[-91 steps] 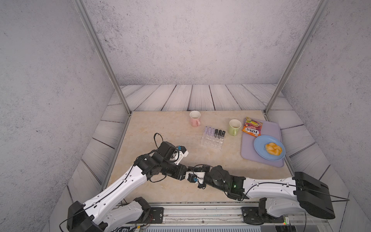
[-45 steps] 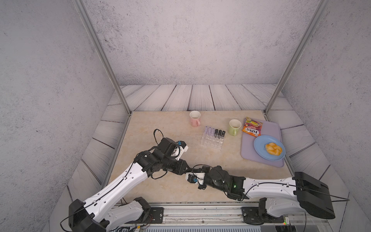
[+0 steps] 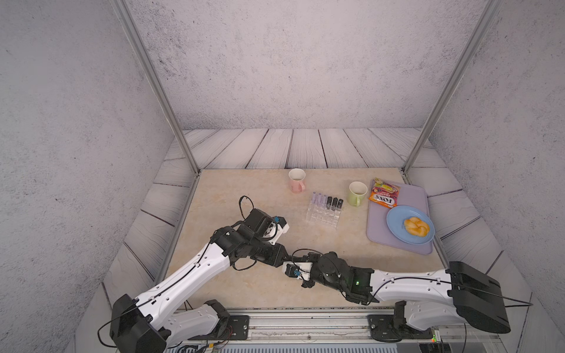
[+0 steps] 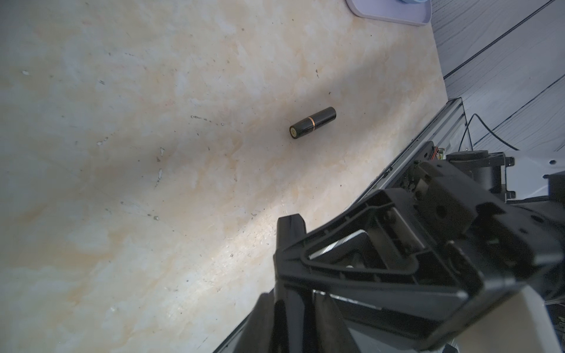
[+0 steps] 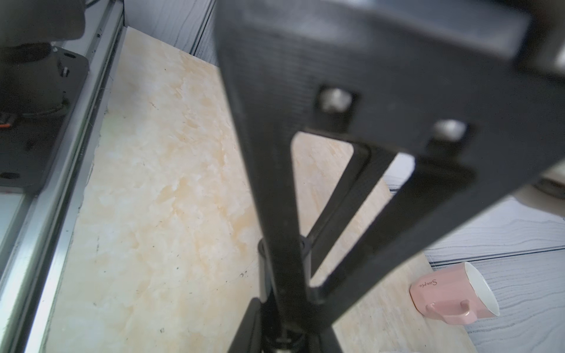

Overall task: Arrange the lipsticks in the organizer
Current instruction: Pick up the lipstick at the center of the board.

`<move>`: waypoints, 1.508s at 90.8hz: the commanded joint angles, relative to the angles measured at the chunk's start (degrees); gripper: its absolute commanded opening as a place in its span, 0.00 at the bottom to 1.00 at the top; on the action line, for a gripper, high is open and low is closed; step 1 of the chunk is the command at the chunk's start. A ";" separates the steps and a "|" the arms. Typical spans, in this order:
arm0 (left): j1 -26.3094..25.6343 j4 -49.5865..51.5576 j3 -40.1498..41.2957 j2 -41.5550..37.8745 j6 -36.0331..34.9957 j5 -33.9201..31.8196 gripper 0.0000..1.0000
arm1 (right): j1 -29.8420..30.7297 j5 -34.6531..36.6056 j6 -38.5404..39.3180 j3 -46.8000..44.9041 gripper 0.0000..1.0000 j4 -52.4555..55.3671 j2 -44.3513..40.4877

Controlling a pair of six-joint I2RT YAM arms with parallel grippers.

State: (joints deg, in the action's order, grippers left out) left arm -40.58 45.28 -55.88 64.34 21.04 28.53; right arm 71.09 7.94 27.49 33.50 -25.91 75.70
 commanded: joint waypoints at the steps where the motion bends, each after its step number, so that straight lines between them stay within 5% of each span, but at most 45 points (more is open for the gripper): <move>1: -0.17 1.98 -1.34 0.18 -1.15 1.33 0.37 | 0.19 1.55 -1.68 2.05 0.01 -0.23 -0.07; 8: -0.12 3.57 -1.52 -0.06 -2.01 0.70 0.40 | 0.19 1.85 -1.89 2.17 0.01 -0.28 0.18; 28: -0.04 0.91 -1.31 0.86 -0.92 0.08 0.07 | 0.19 1.70 -2.83 3.41 0.05 -0.35 1.05; 39: 1.60 2.15 -3.04 1.49 -1.50 -2.03 0.01 | 0.10 3.16 -5.59 3.94 0.17 0.64 0.00; 54: 11.55 -1.14 -1.99 0.00 -1.71 2.66 0.00 | -0.91 4.56 -12.22 4.46 0.49 4.90 -4.58; 67: 21.22 -12.18 2.73 -2.83 2.56 12.67 0.00 | -7.81 -0.35 -30.86 5.57 0.60 11.80 -13.31; 77: 22.29 -28.24 8.25 -4.41 9.94 20.57 0.00 | -15.21 -6.01 -51.11 9.39 0.63 18.38 -15.16; 87: 22.30 -41.89 12.50 -4.63 17.28 22.42 0.00 | -24.53 -20.05 -71.19 16.63 0.64 28.13 -11.20; 102: 22.09 -66.27 20.38 -3.46 28.49 21.49 0.00 | -34.54 -35.41 -99.75 10.22 0.72 3.83 -5.37; 114: 21.01 -69.28 21.17 -2.52 28.32 21.62 0.00 | -35.32 -42.00 -101.92 16.39 0.77 6.17 0.51; 122: 19.94 -69.63 20.99 -2.29 27.53 21.87 0.00 | -35.01 -44.10 -100.56 19.99 0.73 10.78 3.39; 137: 18.88 -70.29 20.52 -1.83 26.99 21.87 0.00 | -34.97 -45.61 -107.48 19.20 0.62 1.49 8.59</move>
State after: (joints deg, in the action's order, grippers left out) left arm -20.95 -20.75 -34.50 62.24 48.01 49.34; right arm 36.01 -33.08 -72.77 52.10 -18.06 81.45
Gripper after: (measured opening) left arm 0.233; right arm 0.645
